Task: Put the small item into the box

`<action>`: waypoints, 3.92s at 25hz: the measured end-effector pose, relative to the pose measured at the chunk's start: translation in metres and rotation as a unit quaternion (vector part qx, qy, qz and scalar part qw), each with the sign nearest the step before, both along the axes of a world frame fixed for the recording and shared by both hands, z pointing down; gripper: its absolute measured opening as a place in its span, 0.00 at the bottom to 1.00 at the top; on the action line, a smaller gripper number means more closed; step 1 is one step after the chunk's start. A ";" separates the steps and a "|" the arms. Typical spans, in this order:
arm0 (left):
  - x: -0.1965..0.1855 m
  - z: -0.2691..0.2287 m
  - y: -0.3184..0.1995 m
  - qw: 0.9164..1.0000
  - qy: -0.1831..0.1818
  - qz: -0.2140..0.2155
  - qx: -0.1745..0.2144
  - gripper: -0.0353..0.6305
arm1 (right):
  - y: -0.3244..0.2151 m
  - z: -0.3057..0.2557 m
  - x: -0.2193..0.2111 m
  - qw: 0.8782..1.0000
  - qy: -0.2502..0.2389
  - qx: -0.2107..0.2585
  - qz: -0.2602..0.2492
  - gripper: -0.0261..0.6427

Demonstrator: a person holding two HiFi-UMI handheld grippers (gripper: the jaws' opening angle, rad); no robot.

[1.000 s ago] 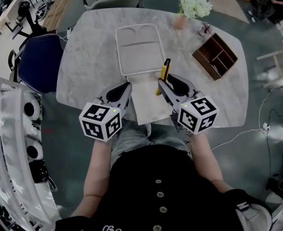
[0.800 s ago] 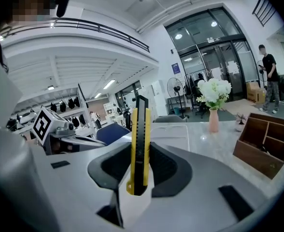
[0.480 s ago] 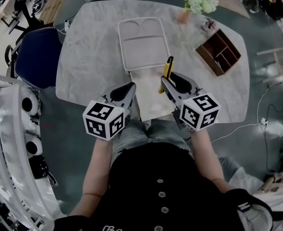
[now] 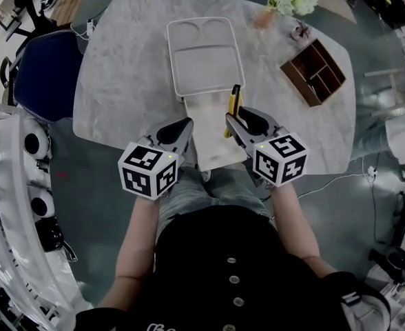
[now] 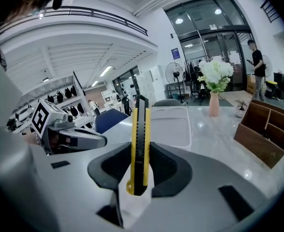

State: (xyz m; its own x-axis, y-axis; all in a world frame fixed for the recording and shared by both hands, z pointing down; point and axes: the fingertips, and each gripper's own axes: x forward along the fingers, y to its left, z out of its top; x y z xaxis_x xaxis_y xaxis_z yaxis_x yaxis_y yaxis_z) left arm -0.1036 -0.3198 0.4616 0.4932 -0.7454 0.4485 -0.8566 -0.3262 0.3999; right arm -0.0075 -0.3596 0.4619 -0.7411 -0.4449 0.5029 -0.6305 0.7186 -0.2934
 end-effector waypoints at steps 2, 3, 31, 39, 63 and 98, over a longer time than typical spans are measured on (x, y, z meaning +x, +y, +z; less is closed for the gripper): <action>0.000 0.004 0.000 1.000 0.000 0.001 -0.005 0.08 | 0.001 0.007 -0.001 1.000 0.008 -0.007 -0.003 0.22; 0.000 0.006 0.001 1.000 0.000 0.001 -0.008 0.08 | 0.001 0.010 -0.001 1.000 0.012 -0.012 -0.003 0.22; -0.021 0.067 0.001 0.998 0.016 -0.005 -0.066 0.08 | 0.017 0.121 -0.028 0.958 0.225 -0.125 -0.130 0.22; -0.027 0.074 -0.003 0.997 0.019 -0.006 -0.073 0.08 | 0.021 0.143 -0.029 0.940 0.269 -0.157 -0.136 0.22; -0.029 0.075 0.006 0.997 0.021 0.000 -0.071 0.08 | 0.020 0.149 -0.038 0.919 0.351 -0.090 -0.154 0.31; 0.014 -0.039 -0.038 0.994 -0.065 0.073 0.051 0.08 | -0.022 -0.040 -0.008 1.000 0.000 0.019 0.015 0.28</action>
State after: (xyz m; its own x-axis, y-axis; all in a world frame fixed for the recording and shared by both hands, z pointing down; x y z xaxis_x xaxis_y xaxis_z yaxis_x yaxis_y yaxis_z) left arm -0.0892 -0.3574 0.4230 0.5421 -0.7151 0.4413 -0.8395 -0.4836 0.2476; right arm -0.0160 -0.3817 0.4219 -0.7276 -0.4855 0.4847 -0.6515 0.7103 -0.2666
